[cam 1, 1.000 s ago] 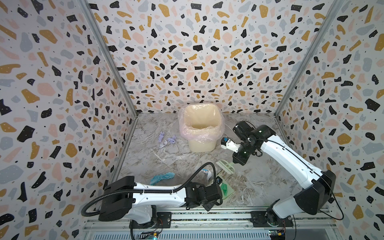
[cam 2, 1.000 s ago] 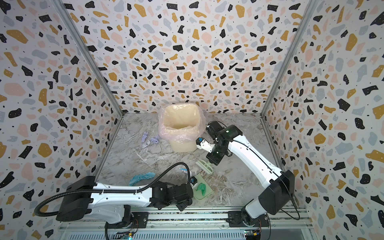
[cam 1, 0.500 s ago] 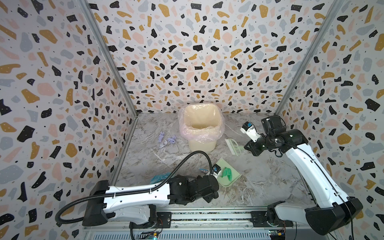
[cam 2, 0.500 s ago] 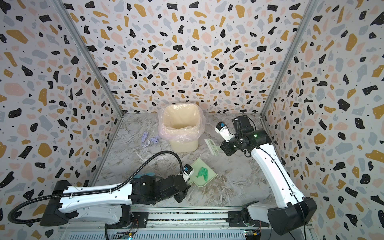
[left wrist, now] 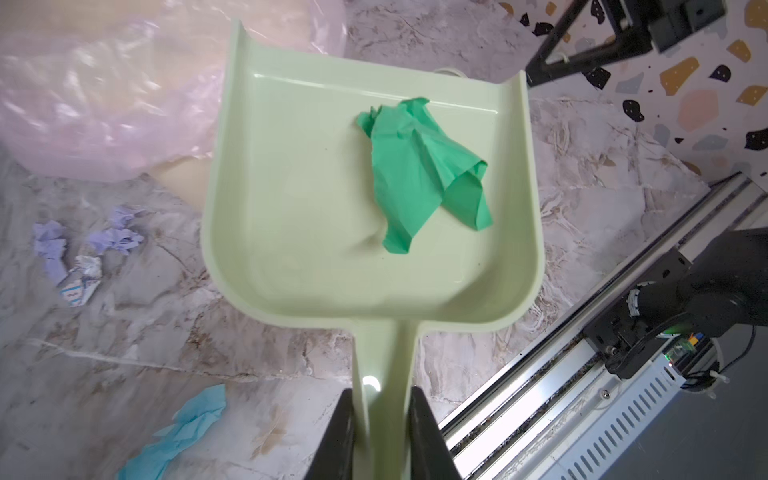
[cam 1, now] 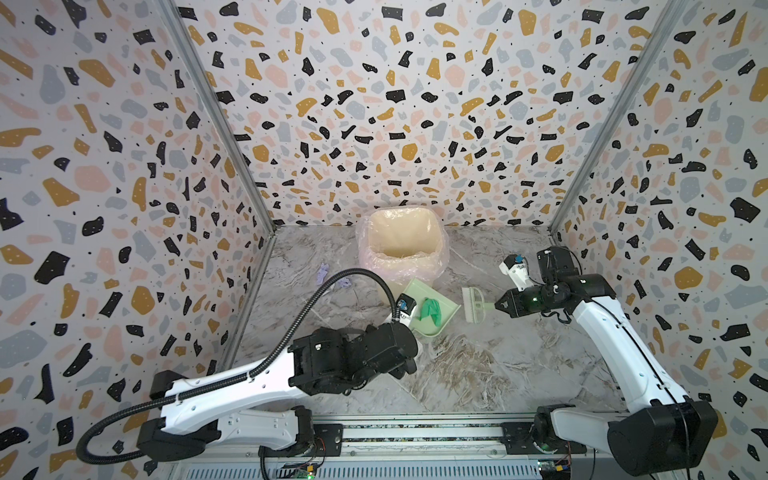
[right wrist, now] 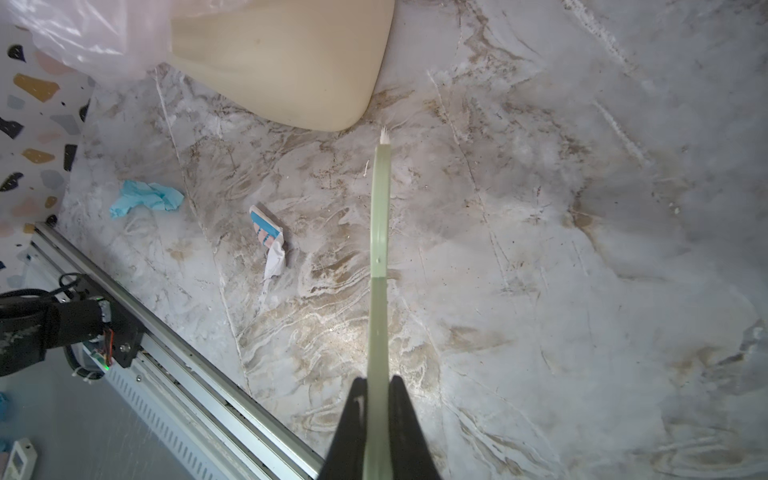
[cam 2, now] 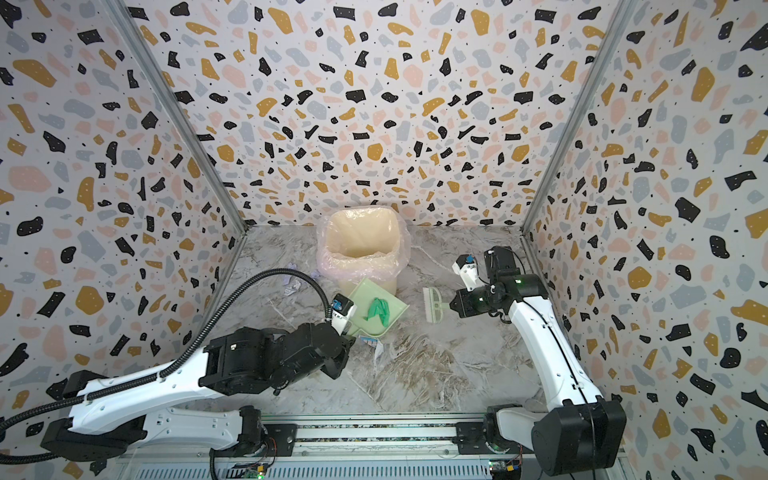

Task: Sweep away the paper scraps from the table
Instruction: 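Lift the dustpan toward the bin while the right gripper draws the brush back, then tip the dustpan over the bin opening with the left gripper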

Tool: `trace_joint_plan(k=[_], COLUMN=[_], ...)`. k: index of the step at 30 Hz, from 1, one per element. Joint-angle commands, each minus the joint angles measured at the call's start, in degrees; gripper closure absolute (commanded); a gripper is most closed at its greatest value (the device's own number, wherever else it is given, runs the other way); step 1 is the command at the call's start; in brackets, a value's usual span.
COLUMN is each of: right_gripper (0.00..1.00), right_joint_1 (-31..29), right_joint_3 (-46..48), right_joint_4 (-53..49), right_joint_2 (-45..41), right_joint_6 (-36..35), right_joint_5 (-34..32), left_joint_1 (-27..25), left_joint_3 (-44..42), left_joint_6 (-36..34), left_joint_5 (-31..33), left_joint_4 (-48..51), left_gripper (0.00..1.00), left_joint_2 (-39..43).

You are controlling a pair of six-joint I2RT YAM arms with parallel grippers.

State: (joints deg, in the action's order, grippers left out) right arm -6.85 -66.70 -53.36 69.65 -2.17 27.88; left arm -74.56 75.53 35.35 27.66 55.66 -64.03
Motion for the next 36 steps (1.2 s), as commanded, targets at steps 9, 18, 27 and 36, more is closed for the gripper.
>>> trace_joint_plan(k=[9,18,27,36], right_gripper=[1.00,1.00,1.00,1.00], right_joint_1=[3.3,4.8,4.7,4.2], right_joint_3=[3.4,3.2,3.1,3.4], right_joint_4=[2.7,2.2,1.5,1.1], right_joint_2=[-1.9,-1.4,-1.9,-2.6], right_joint_6=[7.7,8.4,6.9,6.6], right_joint_5=[3.3,3.5,3.8,2.9], left_joint_1=[18.8,35.4,41.3,41.2], left_joint_3=[15.8,23.4,29.6,33.8], left_joint_6=[-11.8,-26.5,-34.5,-41.3], left_joint_5=[3.2,-1.9,-1.6,-1.5], left_joint_4=[14.4,12.9,9.4,9.0], left_gripper=[1.00,1.00,1.00,1.00], left_joint_2=[-0.3,-6.5,-14.7,-22.6])
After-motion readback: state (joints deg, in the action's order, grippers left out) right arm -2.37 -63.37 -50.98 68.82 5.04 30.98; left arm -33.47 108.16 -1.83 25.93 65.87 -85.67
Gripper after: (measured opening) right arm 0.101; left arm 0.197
